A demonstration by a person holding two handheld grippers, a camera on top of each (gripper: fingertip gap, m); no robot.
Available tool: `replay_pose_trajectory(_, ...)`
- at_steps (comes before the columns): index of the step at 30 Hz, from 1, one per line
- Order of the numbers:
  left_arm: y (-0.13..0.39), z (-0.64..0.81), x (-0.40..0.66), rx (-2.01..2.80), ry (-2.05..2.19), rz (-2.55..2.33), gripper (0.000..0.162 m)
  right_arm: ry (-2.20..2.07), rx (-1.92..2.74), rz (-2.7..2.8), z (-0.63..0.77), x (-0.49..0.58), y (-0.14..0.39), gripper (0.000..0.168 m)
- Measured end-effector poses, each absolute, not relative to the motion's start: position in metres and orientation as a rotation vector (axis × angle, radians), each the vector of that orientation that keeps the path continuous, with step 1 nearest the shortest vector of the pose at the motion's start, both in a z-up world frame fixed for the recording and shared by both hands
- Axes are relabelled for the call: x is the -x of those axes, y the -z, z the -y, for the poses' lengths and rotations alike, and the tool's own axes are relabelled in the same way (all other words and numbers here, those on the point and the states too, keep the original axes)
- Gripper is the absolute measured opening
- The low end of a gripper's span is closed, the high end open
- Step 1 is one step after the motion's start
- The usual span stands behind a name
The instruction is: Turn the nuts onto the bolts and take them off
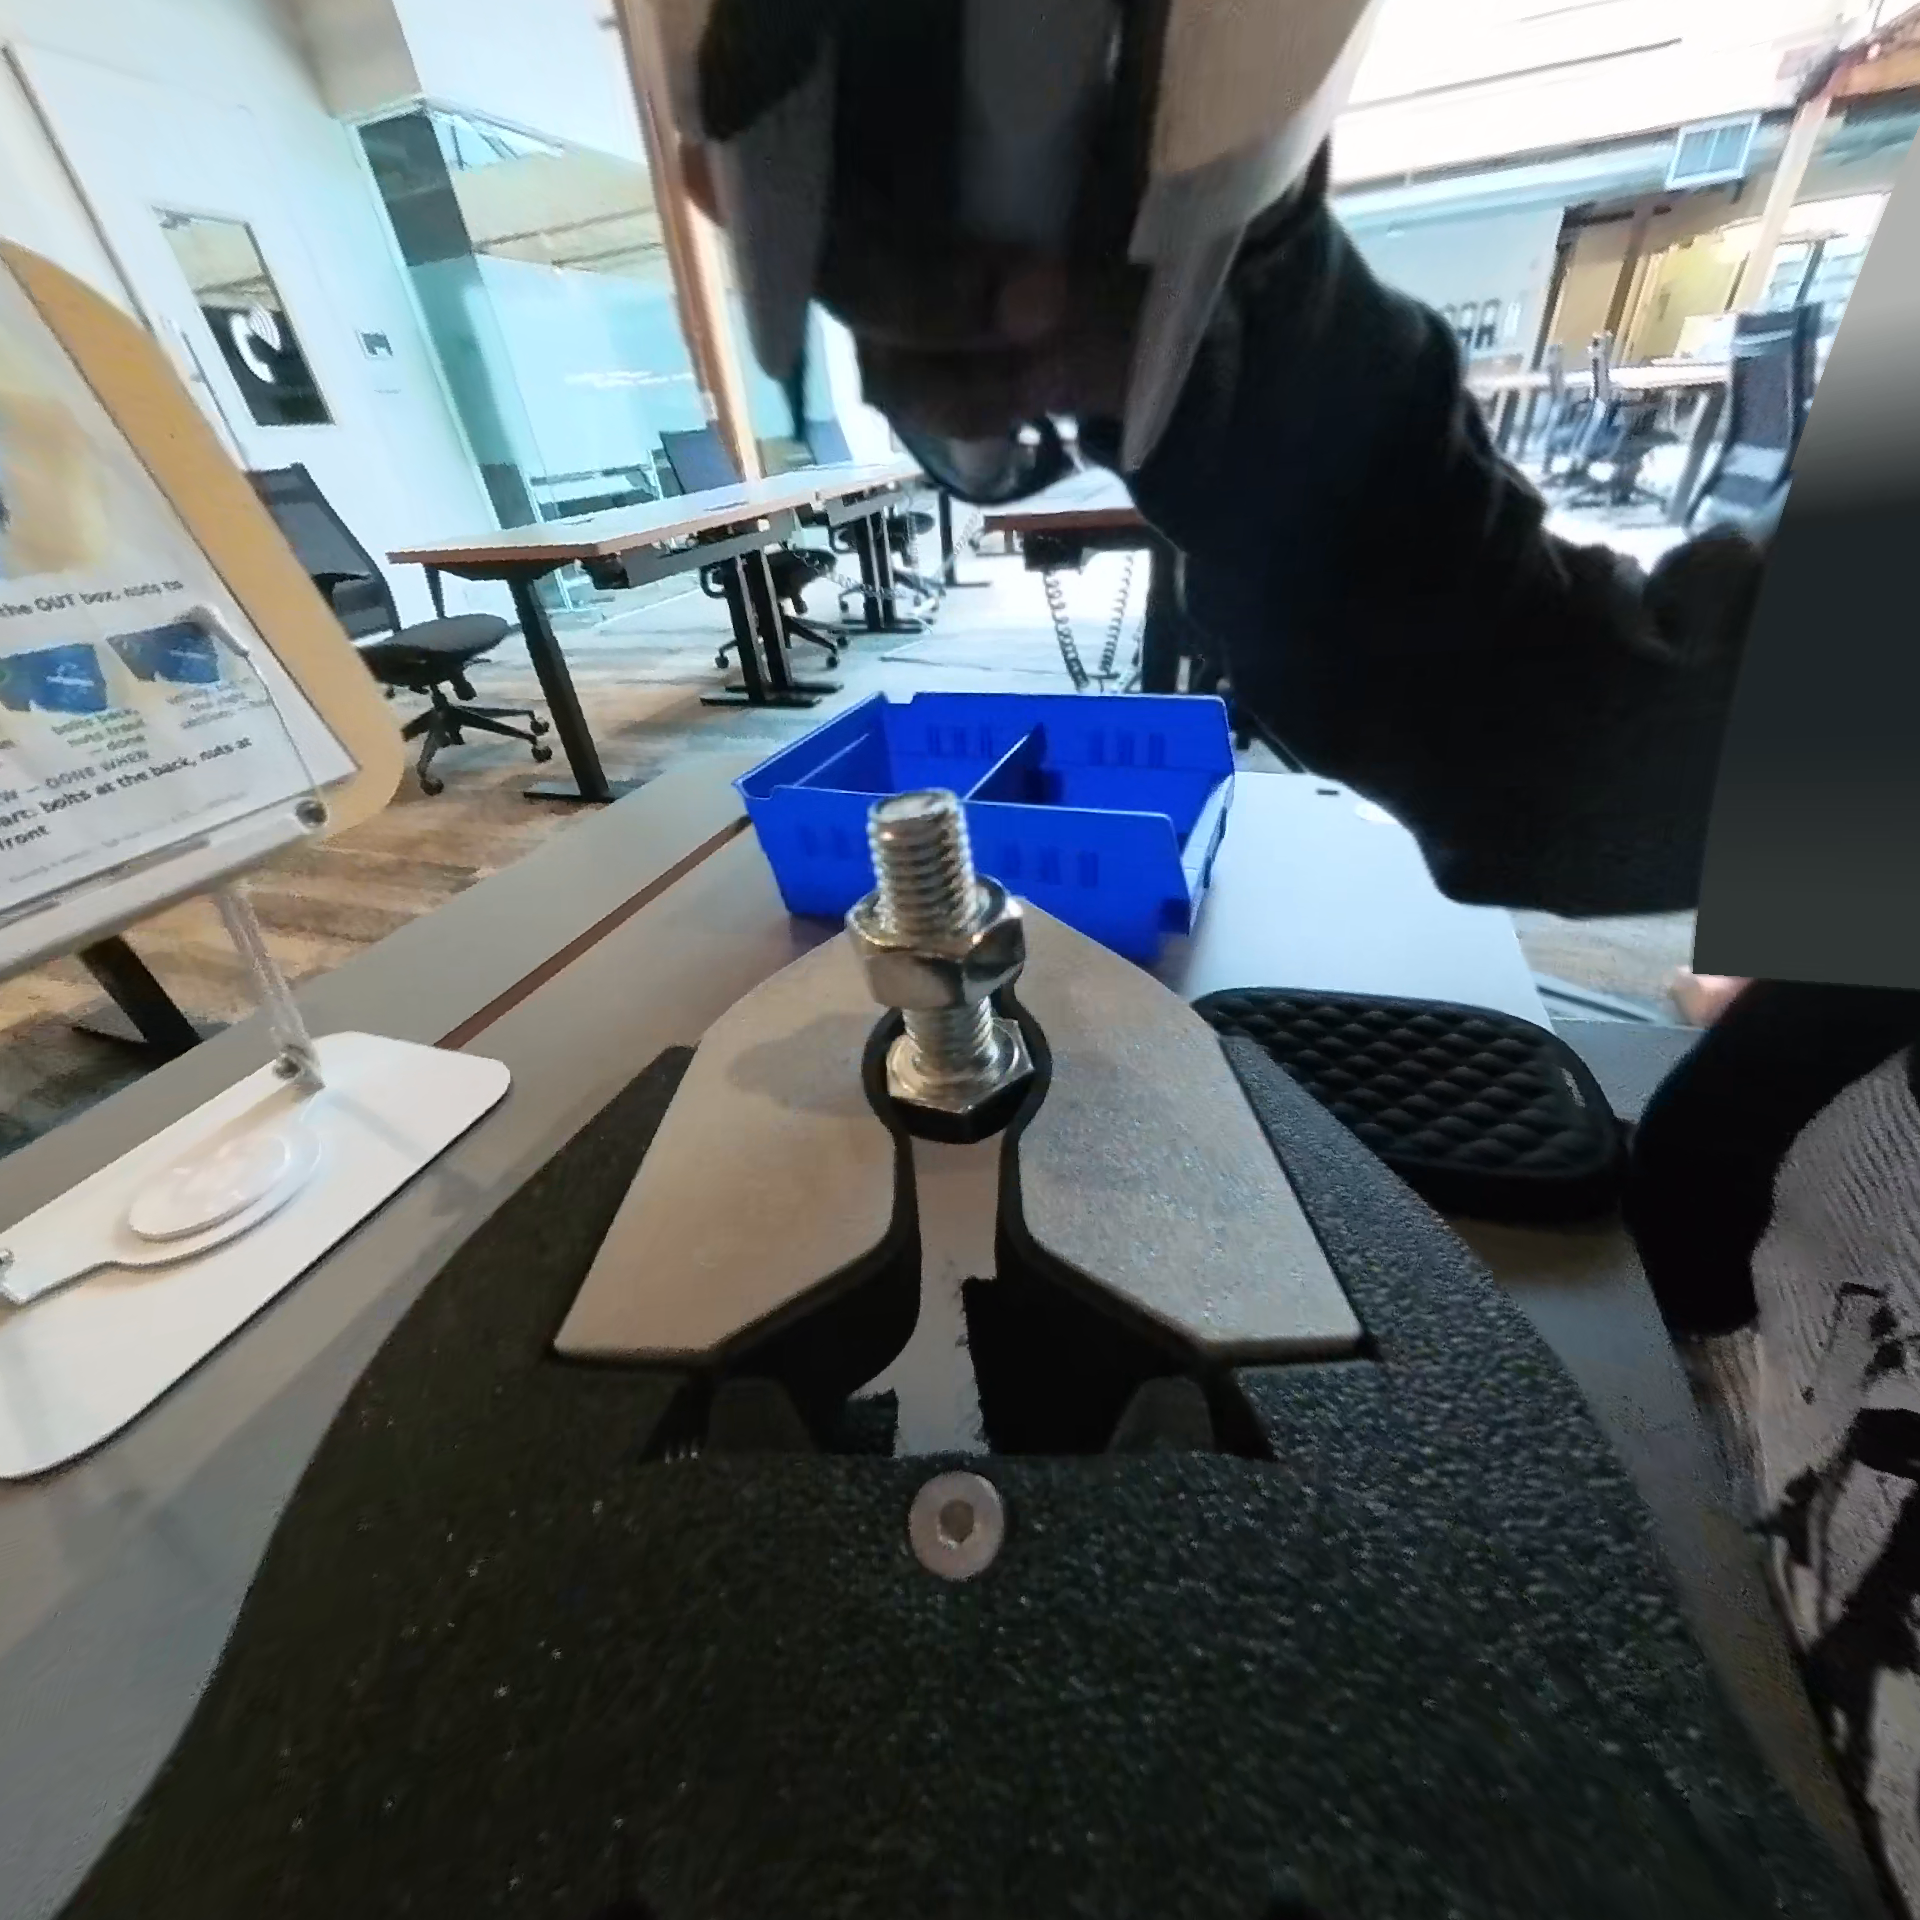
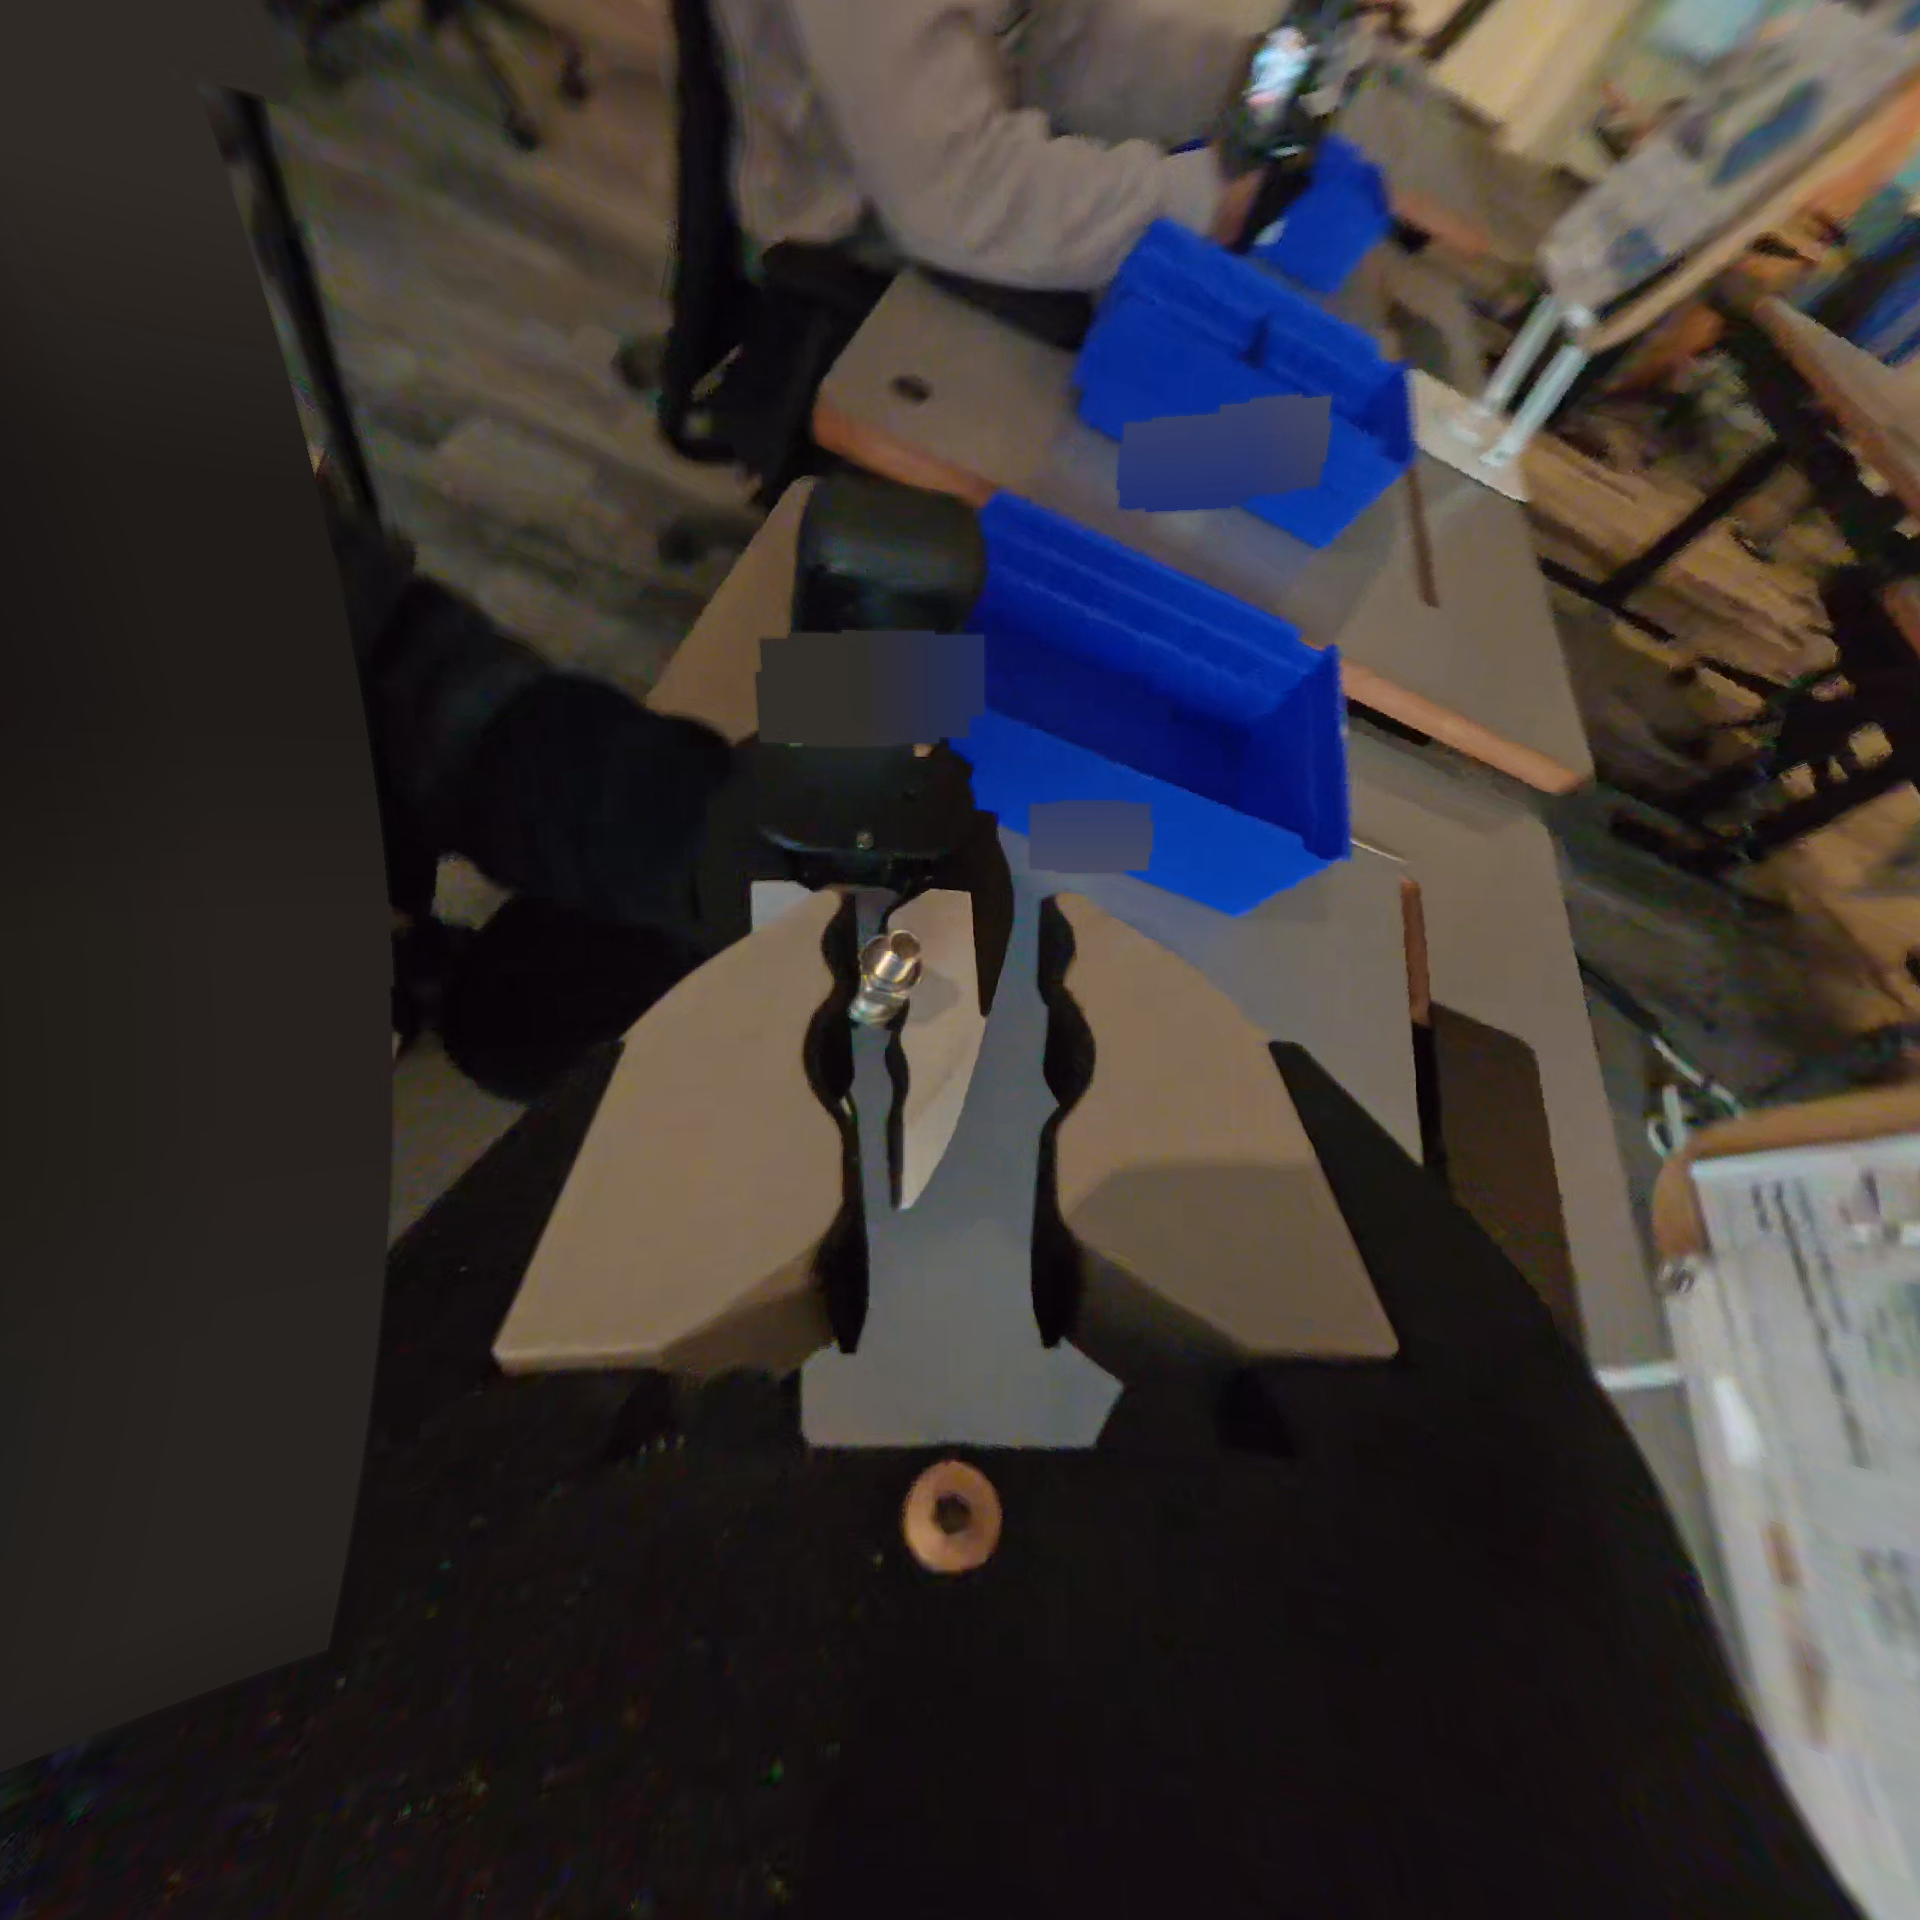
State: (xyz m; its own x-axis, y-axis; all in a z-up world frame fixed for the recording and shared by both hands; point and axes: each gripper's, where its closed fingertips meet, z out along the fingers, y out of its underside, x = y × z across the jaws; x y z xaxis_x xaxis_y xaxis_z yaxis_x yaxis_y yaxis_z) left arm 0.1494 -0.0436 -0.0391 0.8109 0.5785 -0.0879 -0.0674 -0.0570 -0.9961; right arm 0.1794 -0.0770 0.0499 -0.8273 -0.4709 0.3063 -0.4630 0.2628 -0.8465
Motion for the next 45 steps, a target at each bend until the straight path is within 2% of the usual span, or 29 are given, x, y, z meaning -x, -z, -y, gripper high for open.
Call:
replay_pose_trajectory(7, 0.062, 0.05, -0.127, 1.478, -0.594, 0.495, 0.011, 1.92, 0.204, -2.379, 0.052, -0.141, -0.019, 0.036)
replay_pose_trajectory(15, 0.093, 0.035, -0.124, 1.465, -0.491, 0.463, 0.011, 2.017, 0.039, -2.244, 0.04, -0.132, 0.028, 0.042)
replay_pose_trajectory(17, 0.098, 0.035, -0.123, 1.481, -0.498, 0.458, 0.011, 2.002, 0.017, -2.209, 0.045, -0.132, 0.036, 0.05)
replay_pose_trajectory(20, 0.103, 0.037, -0.121, 1.475, -0.494, 0.475, 0.011, 1.971, -0.054, -2.266, 0.055, -0.13, 0.048, 0.075)
replay_pose_trajectory(22, 0.109, 0.037, -0.119, 1.49, -0.498, 0.488, 0.011, 1.95, -0.086, -2.375, 0.061, -0.128, 0.058, 0.081)
replay_pose_trajectory(29, 0.116, 0.031, -0.119, 1.543, -0.508, 0.476, 0.011, 1.801, -0.091, -2.646, 0.082, -0.13, 0.091, 0.077)
replay_pose_trajectory(35, 0.117, 0.029, -0.124, 1.55, -0.493, 0.454, 0.012, 1.758, -0.064, -2.663, 0.081, -0.131, 0.097, 0.064)
replay_pose_trajectory(36, 0.115, 0.03, -0.125, 1.543, -0.486, 0.452, 0.011, 1.759, -0.056, -2.662, 0.077, -0.13, 0.096, 0.059)
replay_pose_trajectory(38, 0.113, 0.031, -0.127, 1.525, -0.466, 0.442, 0.01, 1.821, -0.11, -2.673, 0.066, -0.117, 0.089, 0.027)
replay_pose_trajectory(39, 0.112, 0.031, -0.128, 1.519, -0.459, 0.442, 0.011, 1.867, -0.123, -2.64, 0.062, -0.115, 0.084, 0.016)
replay_pose_trajectory(41, 0.112, 0.031, -0.128, 1.515, -0.449, 0.439, 0.011, 1.909, -0.105, -2.553, 0.06, -0.12, 0.077, 0.004)
replay_pose_trajectory(45, 0.112, 0.03, -0.13, 1.513, -0.43, 0.428, 0.01, 1.883, -0.001, -2.513, 0.069, -0.136, 0.081, 0.015)
